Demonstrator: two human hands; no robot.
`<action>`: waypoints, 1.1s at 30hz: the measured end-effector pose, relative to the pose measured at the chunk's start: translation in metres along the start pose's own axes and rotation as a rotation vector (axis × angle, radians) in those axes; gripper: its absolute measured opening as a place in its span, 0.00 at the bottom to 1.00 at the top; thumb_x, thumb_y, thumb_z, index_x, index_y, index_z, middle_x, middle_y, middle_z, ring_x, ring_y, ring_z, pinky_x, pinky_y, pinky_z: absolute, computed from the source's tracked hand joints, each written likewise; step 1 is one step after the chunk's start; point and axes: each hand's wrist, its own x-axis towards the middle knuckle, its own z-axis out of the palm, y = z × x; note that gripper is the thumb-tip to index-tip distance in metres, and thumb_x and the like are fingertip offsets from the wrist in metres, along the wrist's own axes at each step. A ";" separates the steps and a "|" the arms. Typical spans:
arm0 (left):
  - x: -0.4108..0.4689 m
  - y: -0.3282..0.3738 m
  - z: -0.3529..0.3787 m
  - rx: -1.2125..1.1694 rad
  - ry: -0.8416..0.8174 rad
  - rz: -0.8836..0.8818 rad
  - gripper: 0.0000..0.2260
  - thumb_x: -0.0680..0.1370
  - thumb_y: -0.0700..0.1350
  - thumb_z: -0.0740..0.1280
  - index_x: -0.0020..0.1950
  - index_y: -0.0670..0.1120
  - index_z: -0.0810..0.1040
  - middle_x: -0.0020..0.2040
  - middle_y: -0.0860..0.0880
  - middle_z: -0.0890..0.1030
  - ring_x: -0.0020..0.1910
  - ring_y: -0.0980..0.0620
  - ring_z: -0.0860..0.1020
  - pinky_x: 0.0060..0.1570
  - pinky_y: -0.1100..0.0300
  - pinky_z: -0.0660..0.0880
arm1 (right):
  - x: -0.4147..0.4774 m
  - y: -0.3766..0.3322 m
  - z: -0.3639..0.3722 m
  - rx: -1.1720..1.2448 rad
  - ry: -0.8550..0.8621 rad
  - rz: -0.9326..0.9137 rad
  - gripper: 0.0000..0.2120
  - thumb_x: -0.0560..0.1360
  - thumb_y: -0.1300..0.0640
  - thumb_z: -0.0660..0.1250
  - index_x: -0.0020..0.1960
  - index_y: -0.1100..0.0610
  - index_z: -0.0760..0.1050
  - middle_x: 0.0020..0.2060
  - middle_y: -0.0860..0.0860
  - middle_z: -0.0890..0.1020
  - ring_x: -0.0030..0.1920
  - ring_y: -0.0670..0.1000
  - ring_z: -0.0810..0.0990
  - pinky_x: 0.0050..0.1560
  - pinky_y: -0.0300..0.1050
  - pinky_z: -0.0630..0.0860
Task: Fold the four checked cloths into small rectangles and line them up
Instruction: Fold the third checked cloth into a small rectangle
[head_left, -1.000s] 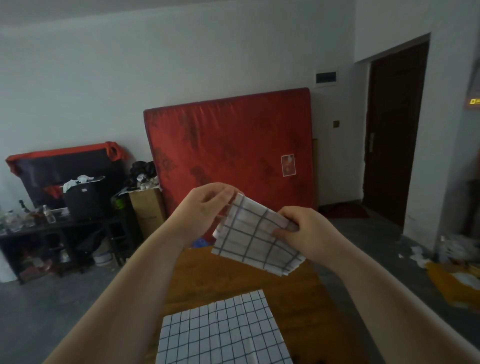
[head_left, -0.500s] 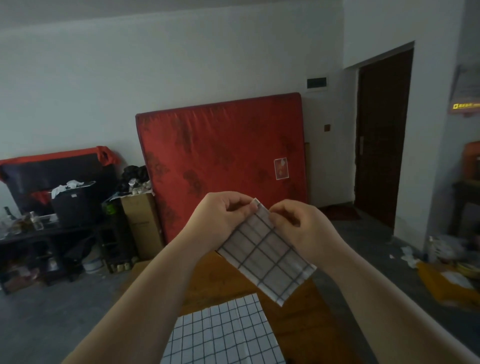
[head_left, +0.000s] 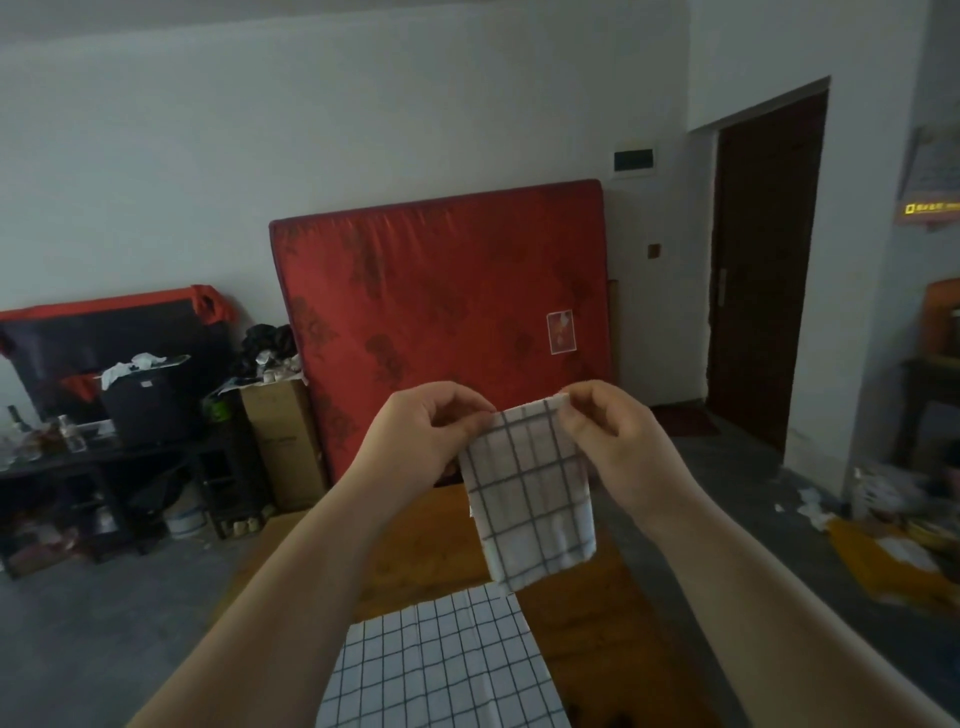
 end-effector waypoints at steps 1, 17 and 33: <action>-0.001 0.002 0.000 0.003 -0.006 0.012 0.04 0.77 0.47 0.74 0.45 0.57 0.85 0.41 0.59 0.85 0.41 0.57 0.84 0.41 0.59 0.82 | 0.000 -0.002 0.002 -0.016 0.028 -0.030 0.05 0.82 0.51 0.64 0.53 0.45 0.79 0.47 0.41 0.84 0.48 0.43 0.83 0.51 0.46 0.82; -0.005 -0.004 0.007 -0.219 0.142 0.026 0.07 0.78 0.42 0.72 0.49 0.54 0.85 0.45 0.57 0.86 0.45 0.59 0.83 0.44 0.68 0.80 | 0.003 0.001 0.006 0.229 0.192 0.163 0.09 0.82 0.52 0.65 0.49 0.44 0.83 0.46 0.46 0.86 0.49 0.50 0.86 0.52 0.53 0.84; 0.003 -0.008 0.002 -0.071 0.219 -0.027 0.04 0.78 0.48 0.72 0.47 0.58 0.84 0.43 0.63 0.84 0.38 0.59 0.81 0.35 0.64 0.76 | 0.012 0.002 0.012 0.192 0.162 0.105 0.10 0.82 0.55 0.65 0.50 0.44 0.83 0.48 0.41 0.86 0.51 0.43 0.84 0.52 0.42 0.81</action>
